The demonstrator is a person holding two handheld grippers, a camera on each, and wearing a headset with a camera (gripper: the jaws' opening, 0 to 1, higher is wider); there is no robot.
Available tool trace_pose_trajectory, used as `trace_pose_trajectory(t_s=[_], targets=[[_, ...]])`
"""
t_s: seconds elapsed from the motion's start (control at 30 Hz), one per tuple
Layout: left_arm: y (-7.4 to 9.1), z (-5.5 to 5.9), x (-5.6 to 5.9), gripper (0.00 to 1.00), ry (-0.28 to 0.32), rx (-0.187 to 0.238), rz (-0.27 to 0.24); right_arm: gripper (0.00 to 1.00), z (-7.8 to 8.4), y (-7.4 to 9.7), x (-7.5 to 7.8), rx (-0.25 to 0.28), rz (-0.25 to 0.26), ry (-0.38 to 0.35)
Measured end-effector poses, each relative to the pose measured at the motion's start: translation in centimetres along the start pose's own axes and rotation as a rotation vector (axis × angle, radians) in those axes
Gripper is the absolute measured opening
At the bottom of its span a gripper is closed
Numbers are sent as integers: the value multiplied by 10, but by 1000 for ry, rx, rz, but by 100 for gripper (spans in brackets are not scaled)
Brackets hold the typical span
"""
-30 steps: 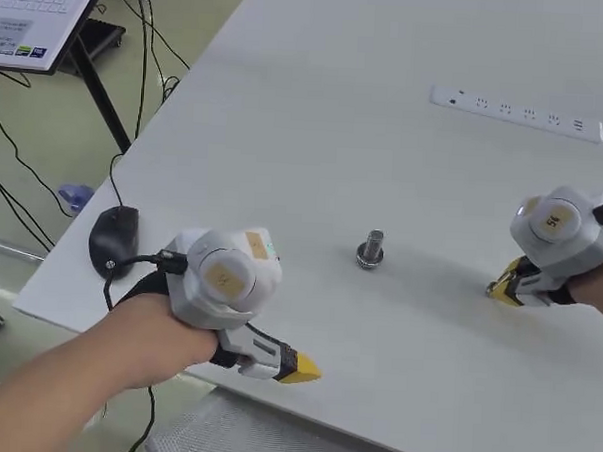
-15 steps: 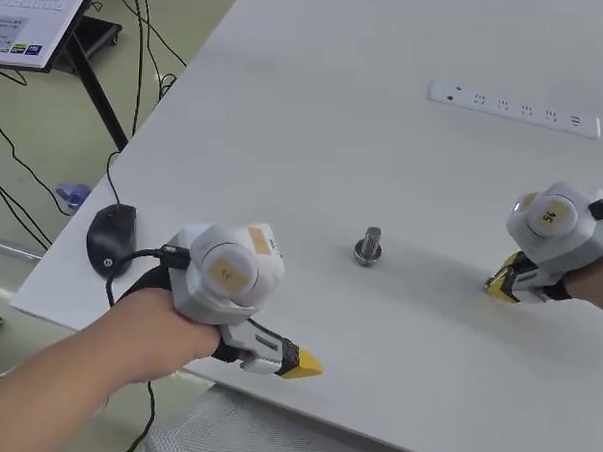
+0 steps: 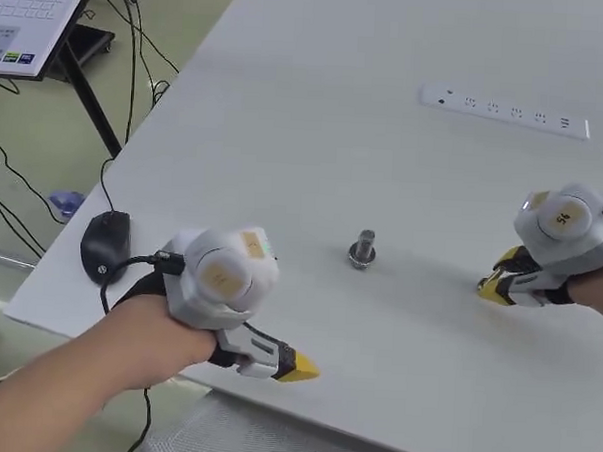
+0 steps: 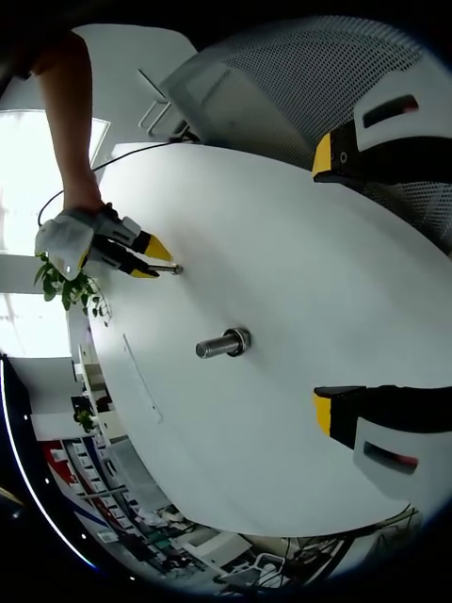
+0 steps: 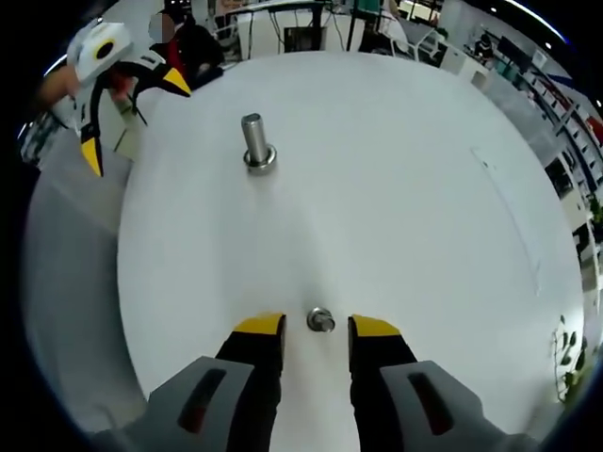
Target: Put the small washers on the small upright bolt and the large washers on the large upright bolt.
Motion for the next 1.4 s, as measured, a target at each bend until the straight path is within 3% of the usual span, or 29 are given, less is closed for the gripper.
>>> trace_pose_trajectory(t_s=[0.27, 0.37, 0.6, 0.73, 0.87, 1.0, 1.2, 1.4], targets=[[-2, -1, 3, 90, -9, 7, 4, 34, 3, 20, -7, 127, 56, -62], [-2, -2, 3, 90, -7, 15, 5, 34, 2, 26, -13, 180, 59, -115], [-2, -7, 0, 91, 15, 47, -7, 43, -6, 43, -24, 306, 74, -138], [-1, -8, -2, 91, 28, 61, -15, 48, -6, 50, -37, 354, 58, -172], [0, -6, 0, 91, 48, 66, -16, 50, -1, 54, -48, 368, 52, -189], [0, -4, 4, 91, 46, 65, -14, 55, 2, 60, -54, 406, 57, -234], [2, -11, 5, 92, 92, 113, -36, 66, -2, 73, -61, 475, 68, -263], [8, -7, 8, 92, 116, 129, -44, 77, -1, 79, -71, 517, 87, -274]])
Point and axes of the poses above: the centre of the closed fingertips' face, and the gripper's own axes: y roughly backward along the fingers, x roughly to its right, z roughly out of its underside, the point moved 1 cm from there along y, roughly backward along the fingers, and after that the axes turned 12 degrees about x, right-handed, at the moved point
